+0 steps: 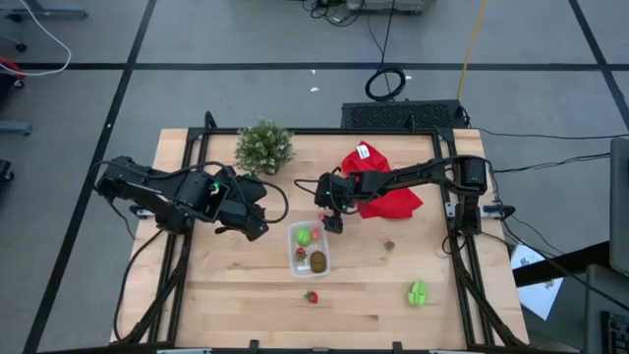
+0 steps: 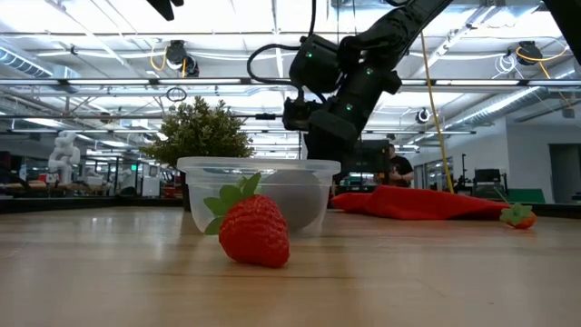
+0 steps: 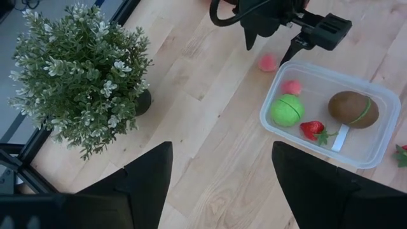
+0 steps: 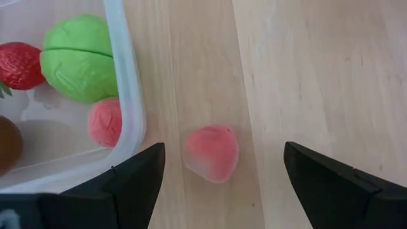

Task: Pick and placing Produce into tupperware
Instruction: Put the pink peach into the transparent bin

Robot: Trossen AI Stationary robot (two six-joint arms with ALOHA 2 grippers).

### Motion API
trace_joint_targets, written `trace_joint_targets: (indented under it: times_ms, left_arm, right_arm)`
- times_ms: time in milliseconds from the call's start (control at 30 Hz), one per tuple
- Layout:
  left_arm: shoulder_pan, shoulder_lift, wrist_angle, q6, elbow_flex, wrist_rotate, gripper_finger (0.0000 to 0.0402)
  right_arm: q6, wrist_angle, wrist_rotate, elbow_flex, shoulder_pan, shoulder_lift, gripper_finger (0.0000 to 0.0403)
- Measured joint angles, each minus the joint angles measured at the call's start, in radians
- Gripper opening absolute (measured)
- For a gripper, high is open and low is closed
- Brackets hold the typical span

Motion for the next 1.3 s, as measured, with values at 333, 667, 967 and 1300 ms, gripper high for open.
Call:
trace_joint_targets:
  times_ms: [333, 667, 967, 1300]
  left_arm:
    - [0.000, 0.000, 0.000, 0.000, 0.000, 0.000, 0.0273]
    - [0.000, 0.000, 0.000, 0.001, 0.000, 0.000, 0.0273]
    - [0.000, 0.000, 0.000, 0.002, 0.000, 0.000, 0.0273]
    - [0.000, 0.000, 0.000, 0.002, 0.000, 0.000, 0.0273]
  right_arm:
    - [0.024, -0.004, 0.000, 0.000, -0.025, 0.000, 0.0284]
    - [0.026, -0.008, -0.038, 0.000, -0.024, 0.000, 0.0231]
    - [0.027, -0.043, -0.025, 0.000, -0.027, 0.000, 0.0219]
    - [0.026, -0.034, -0.024, 0.000, -0.056, 0.000, 0.0215]
